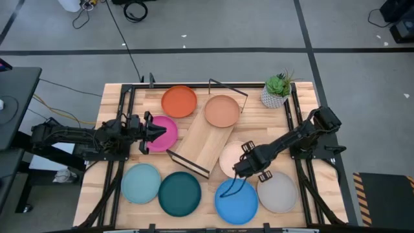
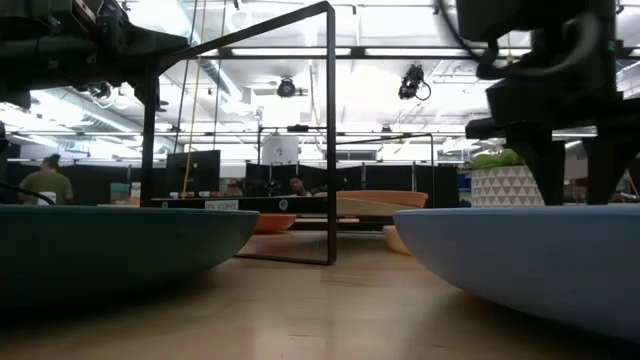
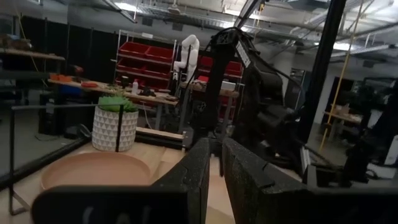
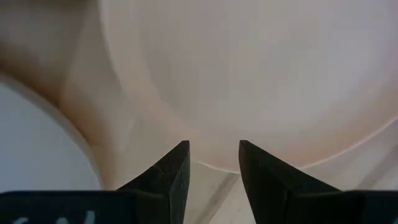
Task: Place and stack plates onto a shelf
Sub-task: Stack the white plate on top of the brown plate on the shelf
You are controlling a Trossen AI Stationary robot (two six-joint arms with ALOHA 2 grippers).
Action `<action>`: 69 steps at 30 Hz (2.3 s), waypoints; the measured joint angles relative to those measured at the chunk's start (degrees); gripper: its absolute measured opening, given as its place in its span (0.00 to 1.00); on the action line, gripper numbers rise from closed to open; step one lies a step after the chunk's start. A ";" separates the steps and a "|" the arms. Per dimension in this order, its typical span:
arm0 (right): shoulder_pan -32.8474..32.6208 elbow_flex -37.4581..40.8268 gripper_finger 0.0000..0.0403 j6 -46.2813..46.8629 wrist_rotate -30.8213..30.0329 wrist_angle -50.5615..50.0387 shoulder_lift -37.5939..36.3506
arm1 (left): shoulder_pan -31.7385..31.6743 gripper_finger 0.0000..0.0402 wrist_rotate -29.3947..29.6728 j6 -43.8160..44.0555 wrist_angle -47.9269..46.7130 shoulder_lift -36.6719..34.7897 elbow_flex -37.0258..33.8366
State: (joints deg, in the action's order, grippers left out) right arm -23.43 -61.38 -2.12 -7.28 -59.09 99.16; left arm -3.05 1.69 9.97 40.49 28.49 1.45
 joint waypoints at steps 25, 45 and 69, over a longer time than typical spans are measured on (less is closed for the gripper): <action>-3.44 3.65 0.19 -11.18 1.06 5.07 0.10 | 0.02 0.13 0.02 -1.67 0.38 0.00 0.00; -0.69 1.02 0.01 -3.34 7.14 -6.88 -0.93 | 0.04 0.13 0.00 2.51 0.35 0.00 0.00; 21.59 -20.27 0.01 -27.65 -4.71 -11.71 -0.99 | 0.02 0.13 0.00 -0.29 -0.31 0.00 0.02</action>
State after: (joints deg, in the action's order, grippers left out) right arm -1.84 -81.65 -29.77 -11.99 -70.80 98.17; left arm -3.03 1.70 9.68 40.17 28.49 1.48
